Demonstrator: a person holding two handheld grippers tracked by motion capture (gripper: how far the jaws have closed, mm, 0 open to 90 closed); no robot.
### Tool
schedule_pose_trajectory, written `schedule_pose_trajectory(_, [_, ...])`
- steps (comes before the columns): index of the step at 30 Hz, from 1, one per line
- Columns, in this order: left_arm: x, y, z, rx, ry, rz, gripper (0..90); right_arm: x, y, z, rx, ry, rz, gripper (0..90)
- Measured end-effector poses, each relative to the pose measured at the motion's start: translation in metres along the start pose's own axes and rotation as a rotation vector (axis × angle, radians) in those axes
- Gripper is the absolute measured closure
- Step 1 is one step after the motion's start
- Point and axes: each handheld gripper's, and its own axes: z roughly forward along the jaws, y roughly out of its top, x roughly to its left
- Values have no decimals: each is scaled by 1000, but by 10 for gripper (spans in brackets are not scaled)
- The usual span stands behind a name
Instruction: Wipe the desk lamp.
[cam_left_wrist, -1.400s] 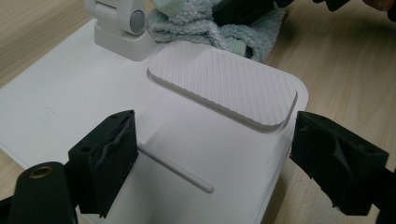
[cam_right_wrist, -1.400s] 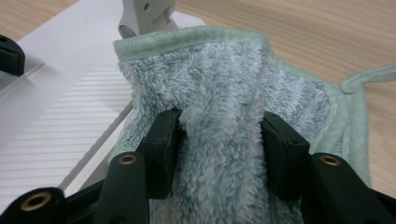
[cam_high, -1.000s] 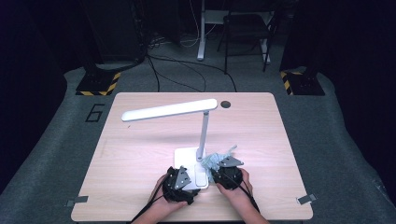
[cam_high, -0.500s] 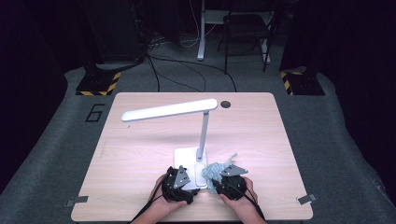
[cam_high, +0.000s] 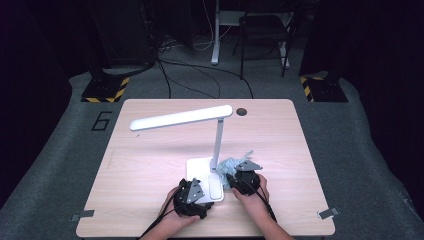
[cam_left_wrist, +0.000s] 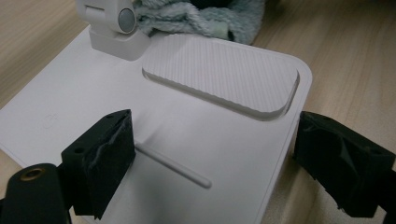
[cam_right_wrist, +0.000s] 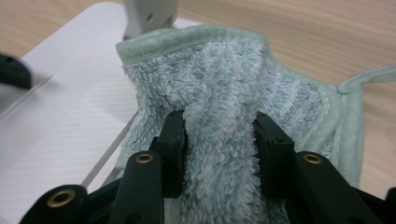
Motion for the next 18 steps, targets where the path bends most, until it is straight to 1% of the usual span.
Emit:
schedule_pose_trajectory(2, [0, 0, 0, 0, 0, 0, 125, -1, 2, 3, -5, -6, -5, 603])
schedule_pose_trajectory(3, [0, 0, 0, -4, -2, 0, 125, -2, 4, 5, -3, -14, 11, 602])
schedule_pose_trajectory(4, [0, 0, 0, -2, 0, 0, 125, -5, 6, 10, -18, -19, 24, 600])
schedule_pose_trajectory(5, [0, 0, 0, -2, 0, 0, 125, -5, 6, 10, -18, -19, 24, 600])
schedule_pose_trajectory(7, [0, 0, 1, -8, 8, -2, 125, -5, 7, 12, -14, -11, 42, 606])
schedule_pose_trajectory(9, [0, 0, 0, -4, 5, -1, 125, -2, 6, 12, -21, -18, 18, 621])
schedule_pose_trajectory(10, [0, 0, 0, -2, -1, 0, 125, 0, 4, 9, -2, -3, 5, 631])
schedule_pose_trajectory(13, [0, 0, 0, 1, 2, 1, 125, 3, 2, 7, 0, 7, -2, 637])
schedule_pose_trajectory(15, [0, 0, 0, 1, 3, 2, 125, 7, -1, 2, 13, 19, -22, 645])
schedule_pose_trajectory(16, [0, 0, 0, -2, 2, 2, 124, 10, -4, -3, 18, 24, -43, 649])
schedule_pose_trajectory(17, [0, 0, 0, 2, 4, 2, 124, 10, -4, -3, 18, 24, -43, 649])
schedule_pose_trajectory(18, [0, 0, 0, 2, 4, 3, 124, 12, -8, -9, 22, 32, -49, 653])
